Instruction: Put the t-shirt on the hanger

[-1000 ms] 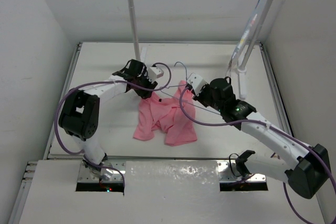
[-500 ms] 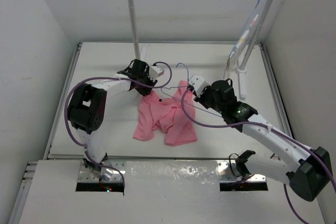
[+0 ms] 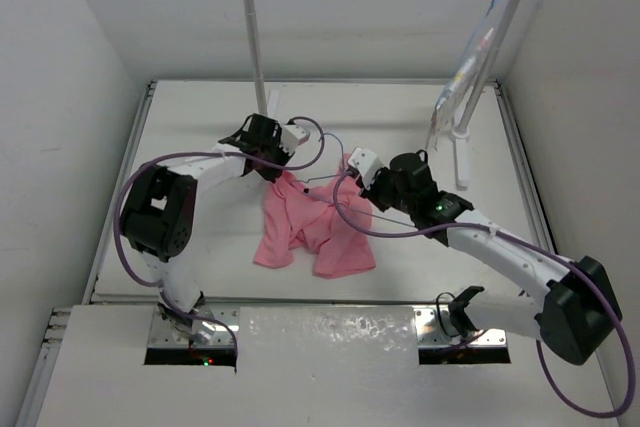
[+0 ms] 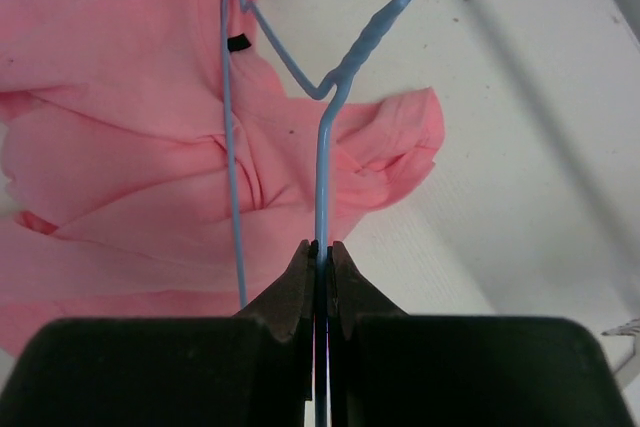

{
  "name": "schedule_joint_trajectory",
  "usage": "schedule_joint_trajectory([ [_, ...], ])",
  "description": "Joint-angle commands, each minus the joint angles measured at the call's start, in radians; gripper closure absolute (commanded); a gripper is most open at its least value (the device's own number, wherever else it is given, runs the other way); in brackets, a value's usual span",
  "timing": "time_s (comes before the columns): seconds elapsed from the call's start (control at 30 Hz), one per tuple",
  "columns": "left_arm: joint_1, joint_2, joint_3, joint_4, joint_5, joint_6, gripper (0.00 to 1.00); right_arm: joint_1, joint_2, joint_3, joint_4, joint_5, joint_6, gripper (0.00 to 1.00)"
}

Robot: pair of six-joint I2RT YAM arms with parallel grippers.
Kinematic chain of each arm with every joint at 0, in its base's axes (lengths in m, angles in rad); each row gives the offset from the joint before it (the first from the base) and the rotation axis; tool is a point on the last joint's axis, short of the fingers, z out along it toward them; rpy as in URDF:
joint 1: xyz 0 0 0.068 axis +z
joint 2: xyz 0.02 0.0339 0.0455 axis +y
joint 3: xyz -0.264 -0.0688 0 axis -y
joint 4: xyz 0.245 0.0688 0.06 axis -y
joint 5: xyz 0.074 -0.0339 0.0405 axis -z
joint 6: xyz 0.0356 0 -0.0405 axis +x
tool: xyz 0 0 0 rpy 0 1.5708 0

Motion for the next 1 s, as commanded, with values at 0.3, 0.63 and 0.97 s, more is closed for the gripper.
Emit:
schedule_joint_trajectory([
  [0.3,0.01,-0.112,-0.048,0.018,0.081,0.021,1.0,0.001,0.093,0.092,0.08,-0.036,-0.012,1.0],
  [0.63,0.012,-0.203,-0.069,0.087,0.142,0.081,1.0,-0.011,-0.006,0.004,0.063,-0.182,0.017,1.0],
  [0.97,0.012,-0.417,-0.161,0.023,0.478,0.288,1.0,-0.028,-0.068,-0.046,0.095,-0.276,0.071,1.0],
])
